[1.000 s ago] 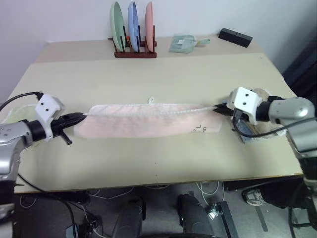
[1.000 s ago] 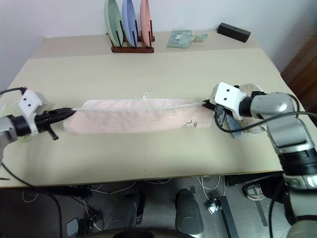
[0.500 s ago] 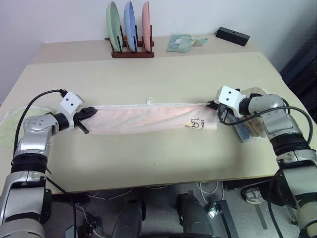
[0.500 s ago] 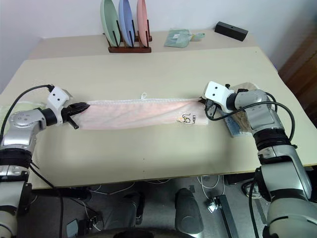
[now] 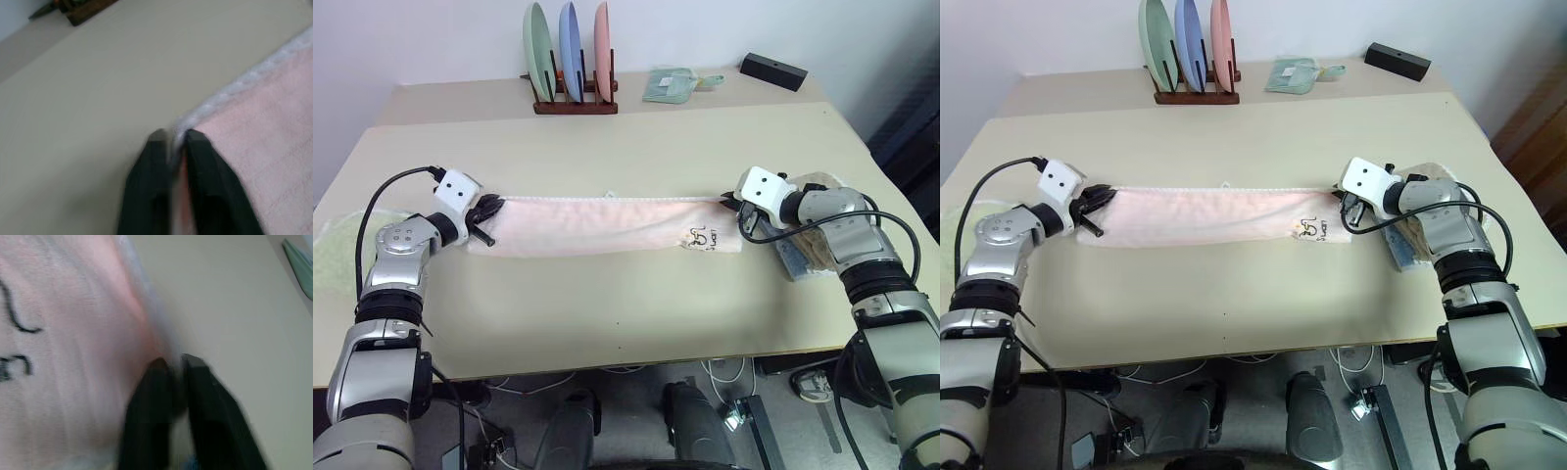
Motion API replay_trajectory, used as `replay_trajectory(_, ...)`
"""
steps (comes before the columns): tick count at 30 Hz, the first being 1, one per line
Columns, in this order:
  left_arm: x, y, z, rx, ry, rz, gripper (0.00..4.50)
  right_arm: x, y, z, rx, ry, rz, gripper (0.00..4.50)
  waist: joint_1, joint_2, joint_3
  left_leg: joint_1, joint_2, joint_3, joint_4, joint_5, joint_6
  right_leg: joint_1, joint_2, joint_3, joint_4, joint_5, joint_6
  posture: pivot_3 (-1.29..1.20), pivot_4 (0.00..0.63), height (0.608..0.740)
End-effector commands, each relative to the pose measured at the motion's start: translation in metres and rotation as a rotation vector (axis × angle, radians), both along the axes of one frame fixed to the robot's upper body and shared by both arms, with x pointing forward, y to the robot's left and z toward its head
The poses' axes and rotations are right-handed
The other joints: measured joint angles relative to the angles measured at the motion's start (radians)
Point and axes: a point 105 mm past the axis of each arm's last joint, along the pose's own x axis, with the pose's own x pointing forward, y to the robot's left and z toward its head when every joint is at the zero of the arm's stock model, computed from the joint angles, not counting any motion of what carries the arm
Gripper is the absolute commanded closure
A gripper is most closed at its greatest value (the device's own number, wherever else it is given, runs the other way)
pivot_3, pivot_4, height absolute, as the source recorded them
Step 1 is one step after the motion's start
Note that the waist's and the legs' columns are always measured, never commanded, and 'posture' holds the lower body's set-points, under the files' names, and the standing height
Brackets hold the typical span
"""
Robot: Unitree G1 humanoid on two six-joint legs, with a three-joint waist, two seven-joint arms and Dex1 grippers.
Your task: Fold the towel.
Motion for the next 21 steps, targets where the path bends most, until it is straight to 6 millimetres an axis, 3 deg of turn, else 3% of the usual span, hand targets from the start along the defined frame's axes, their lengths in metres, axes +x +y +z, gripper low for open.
replay_trajectory(1, 0.001, 0.01, 0.015, -0.001, -0.056, 0.037, 2.19, -0.002, -0.001, 0.026, 0.003, -0.103, 0.009, 2.2, 0.001, 0.0, 0.0, 0.0, 0.0, 0.0, 0.0, 0.0, 0.0, 0.0, 0.0, 0.0, 0.0, 0.0, 0.0, 0.0, 0.15, 0.74)
replay_trajectory(4, -0.003, 0.018, 0.019, -0.001, -0.075, 0.066, 0.69, -0.011, -0.009, 0.04, -0.011, -0.16, -0.005, 0.7, 0.004, 0.0, 0.0, 0.0, 0.0, 0.0, 0.0, 0.0, 0.0, 0.0, 0.0, 0.0, 0.0, 0.0, 0.0, 0.0, 0.15, 0.74)
replay_trajectory(7, -0.008, 0.022, 0.029, -0.027, -0.124, 0.079, 0.69, -0.026, -0.02, 0.055, 0.022, -0.209, -0.052, 0.7, 0.005, 0.0, 0.0, -0.001, 0.0, 0.0, 0.0, 0.0, 0.0, 0.0, 0.0, 0.0, 0.0, 0.0, 0.0, 0.0, 0.15, 0.74)
replay_trajectory(10, -0.016, 0.019, 0.051, -0.061, -0.219, 0.075, 0.69, -0.051, -0.021, 0.069, 0.204, -0.174, -0.105, 0.7, 0.007, 0.0, 0.0, -0.001, 0.0, -0.001, 0.0, 0.0, 0.0, 0.0, 0.0, 0.0, 0.0, 0.0, 0.0, 0.0, 0.15, 0.74)
replay_trajectory(11, -0.019, 0.015, 0.059, -0.076, -0.247, 0.064, 0.63, -0.061, -0.018, 0.071, 0.273, -0.144, -0.114, 0.17, 0.008, 0.0, 0.0, -0.001, 0.0, -0.001, 0.0, 0.0, 0.0, 0.0, 0.0, 0.0, 0.0, 0.0, 0.0, 0.0, 0.15, 0.74)
replay_trajectory(13, -0.024, 0.005, 0.067, -0.091, -0.272, 0.033, 0.63, -0.079, -0.008, 0.07, 0.375, -0.086, -0.114, 0.02, 0.009, 0.0, 0.0, -0.001, 0.0, -0.002, 0.001, 0.0, 0.0, 0.0, 0.0, 0.0, 0.0, 0.0, 0.0, 0.0, 0.15, 0.74)
replay_trajectory(17, -0.05, -0.074, 0.059, -0.067, -0.233, -0.283, 0.63, -0.124, 0.025, 0.036, 0.701, 0.176, -0.165, 0.02, 0.013, -0.002, -0.003, 0.001, 0.001, -0.003, 0.0, 0.0, 0.001, 0.003, 0.0, -0.001, -0.001, 0.0, 0.0, 0.0, 0.15, 0.74)
replay_trajectory(21, -0.079, -0.133, 0.042, -0.098, -0.138, -0.535, 0.63, -0.137, 0.038, -0.001, 0.964, 0.388, -0.354, 0.02, 0.017, -0.002, -0.003, 0.002, 0.0, -0.002, 0.001, 0.0, 0.001, 0.005, 0.0, 0.0, -0.001, 0.0, -0.001, 0.0, 0.15, 0.74)
